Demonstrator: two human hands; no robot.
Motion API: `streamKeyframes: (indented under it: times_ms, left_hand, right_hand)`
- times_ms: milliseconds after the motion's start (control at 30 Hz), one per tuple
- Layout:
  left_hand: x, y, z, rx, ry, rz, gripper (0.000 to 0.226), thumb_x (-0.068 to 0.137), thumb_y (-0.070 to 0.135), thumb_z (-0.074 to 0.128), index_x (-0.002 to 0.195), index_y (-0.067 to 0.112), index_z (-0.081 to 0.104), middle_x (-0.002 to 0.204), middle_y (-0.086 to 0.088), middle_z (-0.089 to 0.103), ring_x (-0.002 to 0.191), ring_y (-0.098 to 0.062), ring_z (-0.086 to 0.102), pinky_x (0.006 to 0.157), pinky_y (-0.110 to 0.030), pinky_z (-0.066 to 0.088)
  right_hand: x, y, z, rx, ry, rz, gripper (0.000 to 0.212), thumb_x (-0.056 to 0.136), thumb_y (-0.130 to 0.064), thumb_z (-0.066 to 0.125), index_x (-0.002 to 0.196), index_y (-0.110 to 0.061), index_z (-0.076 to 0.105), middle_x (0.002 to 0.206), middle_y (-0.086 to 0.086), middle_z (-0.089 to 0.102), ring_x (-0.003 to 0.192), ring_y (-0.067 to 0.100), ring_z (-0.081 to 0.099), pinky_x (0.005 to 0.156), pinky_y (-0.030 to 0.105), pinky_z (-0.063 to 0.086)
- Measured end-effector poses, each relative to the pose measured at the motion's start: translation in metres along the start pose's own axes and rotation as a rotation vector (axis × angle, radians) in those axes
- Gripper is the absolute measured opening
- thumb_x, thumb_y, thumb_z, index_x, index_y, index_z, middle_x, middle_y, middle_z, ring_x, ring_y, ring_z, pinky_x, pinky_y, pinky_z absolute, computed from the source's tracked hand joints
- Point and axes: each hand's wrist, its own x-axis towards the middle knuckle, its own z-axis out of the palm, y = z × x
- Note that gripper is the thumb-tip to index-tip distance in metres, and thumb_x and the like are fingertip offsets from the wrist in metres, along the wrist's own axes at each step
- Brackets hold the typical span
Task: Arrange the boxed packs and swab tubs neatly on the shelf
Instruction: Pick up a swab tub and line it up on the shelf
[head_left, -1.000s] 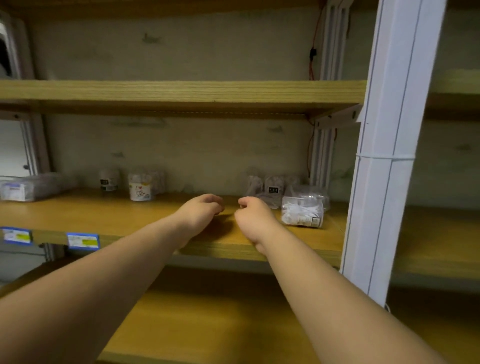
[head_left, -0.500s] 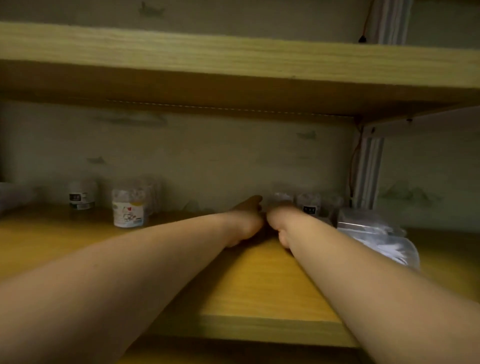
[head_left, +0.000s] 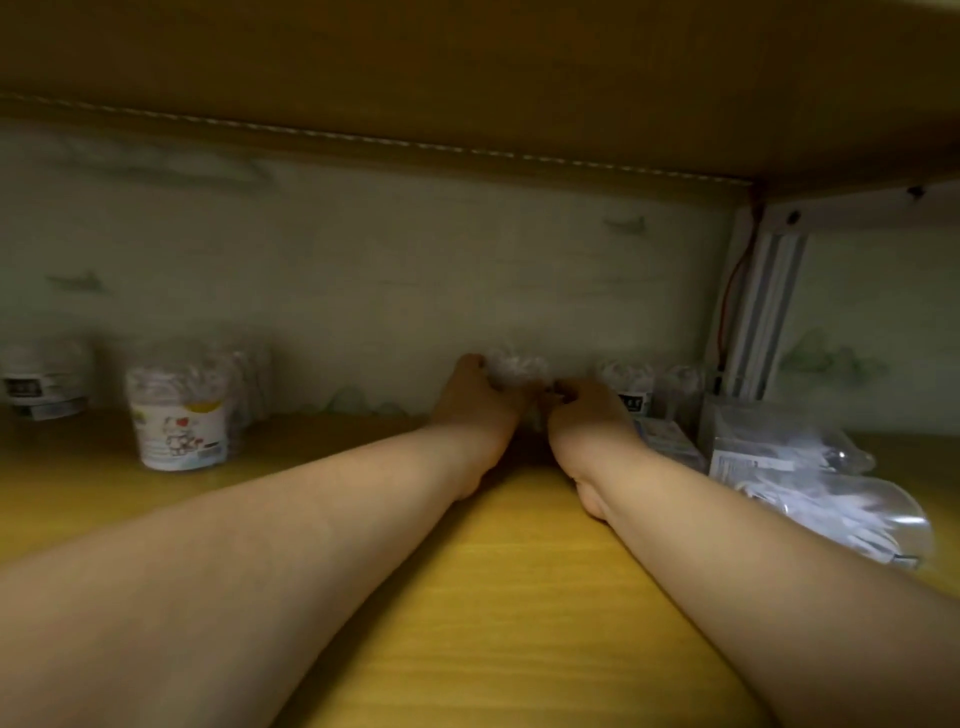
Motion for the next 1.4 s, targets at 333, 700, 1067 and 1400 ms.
streamKeyframes:
  times_ms: [333, 700, 1067, 1400]
  left_hand:
    - [-0.024, 0.014, -0.012, -0.141, -0.033, -0.009, 0.052, 0.079, 0.050, 0.077, 0.121, 0.022, 0.061, 0.121, -0.001, 0.067, 0.107, -0.024, 0.065, 0.096, -0.038, 0.054]
    - [-0.188, 0.044, -0.059, 0.038, -0.089, 0.074, 0.062, 0.074, 0.050, 0.082, 0.125, 0.020, 0.063, 0.110, 0.005, 0.075, 0.100, -0.014, 0.071, 0.097, -0.039, 0.055]
    - [-0.223, 0.042, -0.047, 0.381, -0.078, 0.215, 0.053, 0.079, 0.035, 0.083, 0.127, 0.026, 0.064, 0.113, 0.011, 0.073, 0.098, -0.003, 0.067, 0.080, -0.016, 0.050]
    - [-0.216, 0.040, -0.047, 0.437, -0.009, 0.201, 0.056, 0.077, 0.031, 0.085, 0.125, 0.012, 0.062, 0.117, 0.000, 0.073, 0.102, -0.011, 0.069, 0.093, -0.032, 0.056]
  right_hand:
    - [-0.016, -0.006, -0.012, 0.119, 0.018, -0.114, 0.032, 0.092, -0.040, 0.066, 0.117, -0.020, 0.065, 0.114, 0.004, 0.069, 0.104, 0.026, 0.065, 0.089, 0.036, 0.054]
    - [-0.135, -0.009, -0.109, 0.175, -0.426, -0.231, 0.031, 0.088, -0.030, 0.073, 0.118, -0.029, 0.063, 0.117, -0.002, 0.072, 0.109, 0.020, 0.069, 0.100, 0.043, 0.053]
    - [-0.170, -0.001, -0.125, 0.104, -0.466, -0.173, 0.066, 0.094, -0.011, 0.066, 0.152, -0.016, 0.035, 0.137, 0.001, 0.062, 0.117, 0.015, 0.063, 0.106, 0.044, 0.049]
    - [-0.170, 0.005, -0.113, -0.009, -0.410, -0.312, 0.044, 0.094, -0.008, 0.063, 0.136, -0.023, 0.059, 0.125, -0.010, 0.068, 0.112, 0.007, 0.064, 0.105, 0.039, 0.049]
